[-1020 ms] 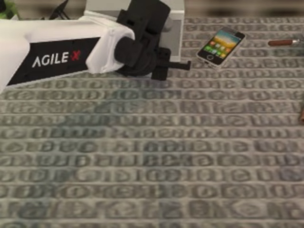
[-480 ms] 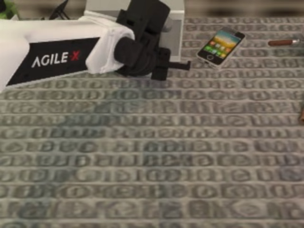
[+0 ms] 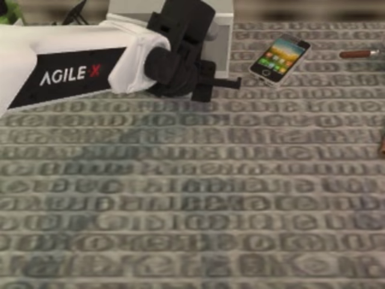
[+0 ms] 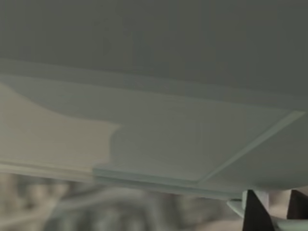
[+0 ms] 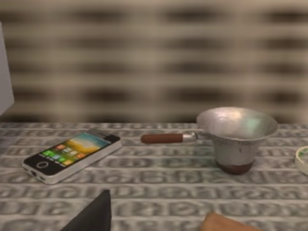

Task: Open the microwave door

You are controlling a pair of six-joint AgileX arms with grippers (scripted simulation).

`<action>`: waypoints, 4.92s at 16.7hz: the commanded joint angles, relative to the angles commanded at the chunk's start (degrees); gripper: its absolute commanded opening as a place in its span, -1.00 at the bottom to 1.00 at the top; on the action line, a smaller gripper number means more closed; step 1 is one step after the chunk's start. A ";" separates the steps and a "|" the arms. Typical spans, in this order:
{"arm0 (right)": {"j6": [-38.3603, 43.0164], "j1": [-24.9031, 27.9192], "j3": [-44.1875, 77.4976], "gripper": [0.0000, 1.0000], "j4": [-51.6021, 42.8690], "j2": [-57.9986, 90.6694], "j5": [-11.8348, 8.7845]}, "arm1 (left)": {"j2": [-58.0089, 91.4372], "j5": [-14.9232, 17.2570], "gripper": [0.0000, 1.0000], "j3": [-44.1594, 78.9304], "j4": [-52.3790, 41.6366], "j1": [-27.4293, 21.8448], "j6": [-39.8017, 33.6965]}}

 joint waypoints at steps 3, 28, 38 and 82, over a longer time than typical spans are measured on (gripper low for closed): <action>0.00 0.00 0.00 1.00 0.00 0.00 0.00 | 0.00 0.00 -1.00 0.00 0.00 0.00 0.00; 0.00 0.00 0.00 1.00 0.00 0.00 0.00 | -3.06 3.77 -1.00 -4.64 2.25 1.20 4.56; 0.00 0.00 0.00 1.00 0.00 0.00 0.00 | -3.06 3.77 -1.00 -4.64 2.25 1.20 4.56; 0.00 0.00 0.00 1.00 0.00 0.00 0.00 | -8.65 12.53 -1.00 -12.56 4.97 4.59 14.80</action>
